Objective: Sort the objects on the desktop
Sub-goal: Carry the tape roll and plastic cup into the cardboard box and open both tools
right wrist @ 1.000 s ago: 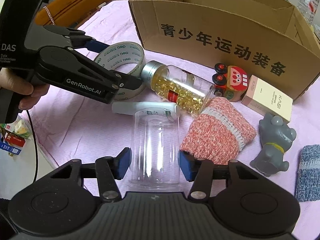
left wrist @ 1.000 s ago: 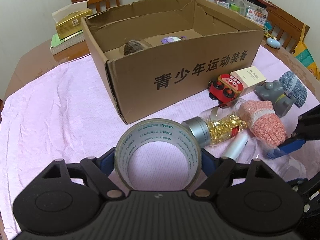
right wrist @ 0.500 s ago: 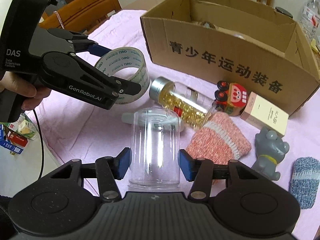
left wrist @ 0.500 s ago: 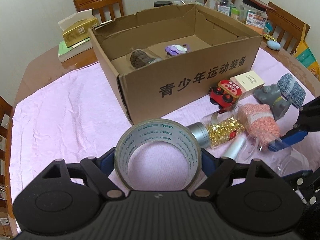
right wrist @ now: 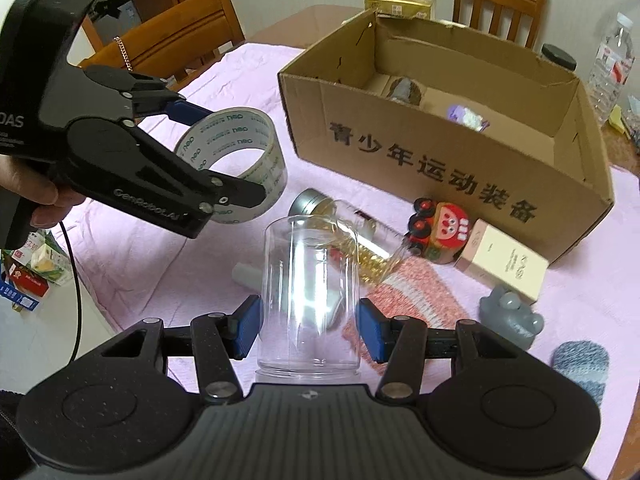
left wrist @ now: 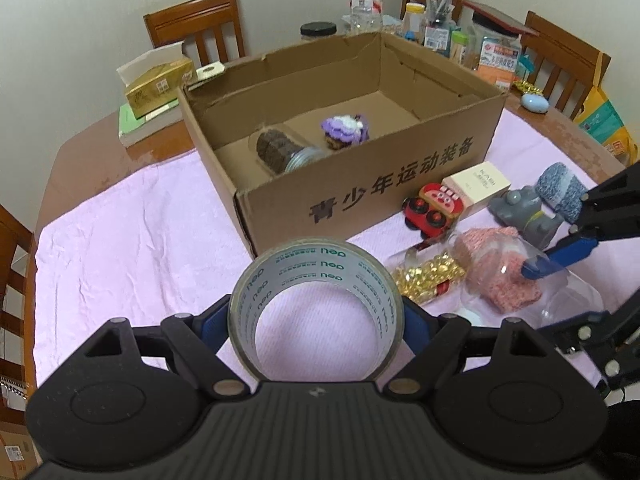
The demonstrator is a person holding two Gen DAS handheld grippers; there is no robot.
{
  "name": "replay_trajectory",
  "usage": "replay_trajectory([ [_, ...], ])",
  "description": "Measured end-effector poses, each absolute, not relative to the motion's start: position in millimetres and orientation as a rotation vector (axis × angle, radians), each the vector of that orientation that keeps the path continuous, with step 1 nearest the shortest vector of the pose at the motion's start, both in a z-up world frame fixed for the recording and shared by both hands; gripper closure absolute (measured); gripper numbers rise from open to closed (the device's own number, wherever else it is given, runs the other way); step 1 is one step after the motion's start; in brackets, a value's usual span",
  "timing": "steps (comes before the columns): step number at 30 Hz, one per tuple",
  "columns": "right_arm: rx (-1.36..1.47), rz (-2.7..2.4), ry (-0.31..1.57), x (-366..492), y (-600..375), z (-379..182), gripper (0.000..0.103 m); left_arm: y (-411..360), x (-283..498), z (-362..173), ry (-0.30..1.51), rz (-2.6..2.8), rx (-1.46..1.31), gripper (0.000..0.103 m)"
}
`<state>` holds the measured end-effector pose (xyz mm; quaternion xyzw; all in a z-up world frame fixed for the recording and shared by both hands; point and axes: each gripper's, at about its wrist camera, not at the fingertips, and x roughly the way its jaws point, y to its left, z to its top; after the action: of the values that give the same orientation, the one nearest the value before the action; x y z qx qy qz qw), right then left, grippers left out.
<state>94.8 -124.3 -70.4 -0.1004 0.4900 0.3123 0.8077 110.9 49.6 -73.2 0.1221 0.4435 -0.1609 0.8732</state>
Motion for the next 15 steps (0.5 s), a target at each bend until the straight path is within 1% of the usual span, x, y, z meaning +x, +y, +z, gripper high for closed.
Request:
replay_trajectory([
  [15, -0.257, 0.642, 0.967, 117, -139, -44, 0.046, 34, 116, -31, 0.872, -0.376, 0.287, 0.020],
])
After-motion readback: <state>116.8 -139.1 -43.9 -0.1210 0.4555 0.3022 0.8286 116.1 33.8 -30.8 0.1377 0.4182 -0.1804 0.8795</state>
